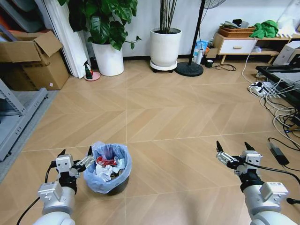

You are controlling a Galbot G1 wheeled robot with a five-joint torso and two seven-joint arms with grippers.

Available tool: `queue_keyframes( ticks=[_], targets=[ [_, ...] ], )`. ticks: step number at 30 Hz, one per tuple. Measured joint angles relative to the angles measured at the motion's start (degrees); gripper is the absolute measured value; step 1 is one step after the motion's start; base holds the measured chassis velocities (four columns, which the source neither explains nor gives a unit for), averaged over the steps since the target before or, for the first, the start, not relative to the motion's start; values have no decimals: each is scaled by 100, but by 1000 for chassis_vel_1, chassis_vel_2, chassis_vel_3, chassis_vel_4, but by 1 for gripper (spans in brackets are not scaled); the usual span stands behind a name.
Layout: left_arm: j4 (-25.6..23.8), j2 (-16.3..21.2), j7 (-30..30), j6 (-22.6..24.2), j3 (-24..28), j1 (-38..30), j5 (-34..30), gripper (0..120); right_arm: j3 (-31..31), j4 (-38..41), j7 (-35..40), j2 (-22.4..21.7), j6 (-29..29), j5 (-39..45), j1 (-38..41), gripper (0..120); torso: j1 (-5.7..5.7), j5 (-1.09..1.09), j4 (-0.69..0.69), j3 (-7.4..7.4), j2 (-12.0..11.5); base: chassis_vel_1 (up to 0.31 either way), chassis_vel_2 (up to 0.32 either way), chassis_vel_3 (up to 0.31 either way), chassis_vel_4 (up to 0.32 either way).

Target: Pick up the trash bin and place the garbage on the floor into it.

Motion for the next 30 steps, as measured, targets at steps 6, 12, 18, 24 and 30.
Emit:
queue_keyframes(
  ticks=[6,12,18,24,30],
  targets=[
    [-61,-48,-267,49,13,-10,-33,100,0,-2,0,-1,1,2,0,100,0,0,0,0,0,-6,-4,7,9],
    [1,-61,-305,-85,17,-16,-80,100,0,-4,0,-1,1,3,0,100,0,1,0,0,0,0,0,0,0],
    [28,-53,-197,-186,95,-44,-173,100,0,-5,-1,-1,1,5,0,100,0,-1,0,0,0,0,0,0,0],
    [-24,20,-73,-78,182,-45,-195,100,-1,-6,-1,-1,1,5,1,100,0,0,0,0,0,0,0,0,0],
    [-29,30,-80,-58,180,-49,-200,100,0,-6,-1,-1,1,5,1,100,0,0,0,0,0,0,0,0,0]
  ],
)
